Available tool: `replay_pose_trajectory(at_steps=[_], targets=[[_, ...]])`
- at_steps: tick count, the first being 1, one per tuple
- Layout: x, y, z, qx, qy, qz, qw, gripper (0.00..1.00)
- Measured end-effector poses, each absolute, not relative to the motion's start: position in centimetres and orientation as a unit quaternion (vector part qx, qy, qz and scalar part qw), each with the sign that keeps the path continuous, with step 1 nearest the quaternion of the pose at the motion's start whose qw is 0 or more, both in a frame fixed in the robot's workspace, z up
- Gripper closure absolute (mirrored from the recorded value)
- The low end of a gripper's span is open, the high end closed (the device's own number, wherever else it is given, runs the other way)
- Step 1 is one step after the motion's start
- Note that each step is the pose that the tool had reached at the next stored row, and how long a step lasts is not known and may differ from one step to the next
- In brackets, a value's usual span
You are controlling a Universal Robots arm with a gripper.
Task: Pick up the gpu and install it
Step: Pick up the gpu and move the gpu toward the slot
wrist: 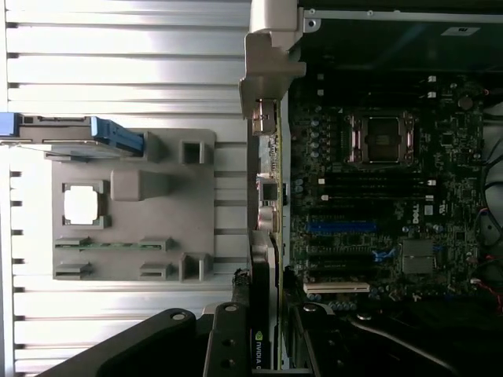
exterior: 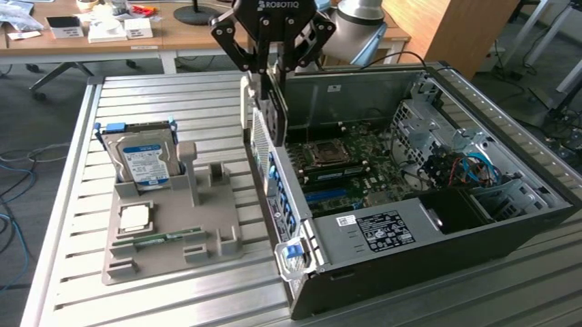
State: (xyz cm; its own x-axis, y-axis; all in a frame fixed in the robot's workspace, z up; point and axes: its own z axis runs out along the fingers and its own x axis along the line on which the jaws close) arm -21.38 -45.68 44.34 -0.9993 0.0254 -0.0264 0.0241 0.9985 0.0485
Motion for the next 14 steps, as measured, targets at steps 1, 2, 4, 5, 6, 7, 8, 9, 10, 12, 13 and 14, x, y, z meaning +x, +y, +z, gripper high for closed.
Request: replay_pose_trajectory(at_steps=[1,2,4,5,6,7,8,9,10,12,13,14], targets=[[-21.2,-45.7,44.3,0.012,1.0,0.024,0.014,0.73],[-21.1,-45.7,44.3,0.012,1.0,0.024,0.014,0.73],[-20.7,-45.7,44.3,0.012,1.0,0.024,0.013,0.73],[-20.5,-45.7,44.3,0.012,1.0,0.024,0.014,0.73],[-20.3,-45.7,44.3,0.012,1.0,0.024,0.013,0.73],[-20.1,-45.7,44.3,0.012,1.0,0.024,0.014,0.73],[-19.9,-45.7,44.3,0.012,1.0,0.024,0.013,0.73],[-19.7,-45.7,44.3,0.012,1.0,0.024,0.013,0.73],[-19.5,-45.7,44.3,0.012,1.0,0.024,0.013,0.73],[-19.2,-45.7,44.3,0.012,1.0,0.024,0.013,0.73],[-19.2,-45.7,44.3,0.012,1.0,0.024,0.013,0.73],[-19.2,-45.7,44.3,0.012,1.0,0.024,0.013,0.73]])
